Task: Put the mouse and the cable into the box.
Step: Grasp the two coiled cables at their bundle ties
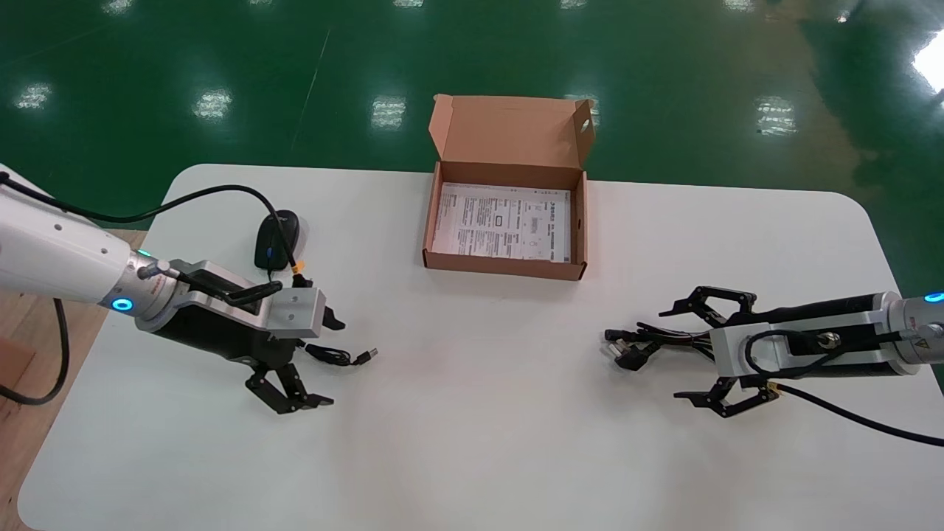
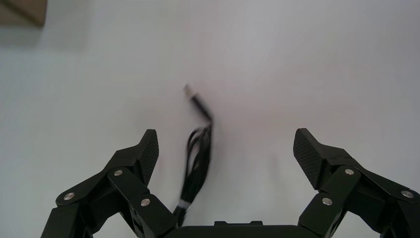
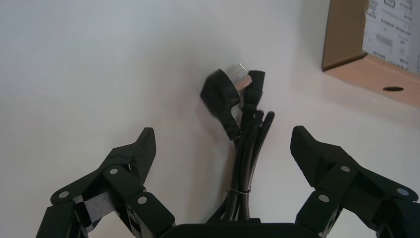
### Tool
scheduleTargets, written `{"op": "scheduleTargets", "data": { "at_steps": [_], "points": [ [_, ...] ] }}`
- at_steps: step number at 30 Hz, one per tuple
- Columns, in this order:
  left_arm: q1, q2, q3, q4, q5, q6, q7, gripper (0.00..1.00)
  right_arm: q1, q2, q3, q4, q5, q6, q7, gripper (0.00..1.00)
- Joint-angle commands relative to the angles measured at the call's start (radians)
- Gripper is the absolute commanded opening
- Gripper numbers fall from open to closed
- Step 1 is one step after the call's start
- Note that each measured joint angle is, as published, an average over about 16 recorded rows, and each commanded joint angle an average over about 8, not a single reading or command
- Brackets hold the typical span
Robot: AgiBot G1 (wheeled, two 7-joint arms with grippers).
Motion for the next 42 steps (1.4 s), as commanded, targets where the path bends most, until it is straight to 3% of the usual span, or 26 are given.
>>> {"op": "scheduleTargets", "data": {
  "at_steps": [1, 11, 12, 19, 20, 42],
  "points": [
    [-0.006, 0.012, 0.003, 0.041, 0.009, -0.027, 0.032, 1.00, 0.015, -0.016, -0.004, -0.042, -0.008, 0.013, -0.019, 1.00],
    [-0.018, 0.038, 0.013, 0.147, 0.029, -0.107, 0.130, 1.00, 0.041, -0.070, -0.015, -0.154, -0.037, 0.173, -0.057, 1.00],
    [-0.018, 0.040, 0.013, 0.152, 0.029, -0.111, 0.136, 0.90, 0.041, -0.074, -0.017, -0.160, -0.039, 0.184, -0.058, 0.93],
    [-0.022, 0.050, 0.015, 0.183, 0.033, -0.127, 0.157, 0.03, 0.045, -0.092, -0.022, -0.197, -0.051, 0.231, -0.058, 0.05],
    [-0.022, 0.051, 0.015, 0.186, 0.033, -0.129, 0.157, 0.00, 0.045, -0.093, -0.022, -0.199, -0.051, 0.234, -0.059, 0.00],
    [-0.020, 0.046, 0.013, 0.169, 0.030, -0.121, 0.152, 0.00, 0.041, -0.085, -0.021, -0.181, -0.046, 0.216, -0.058, 0.00]
  ]
}}
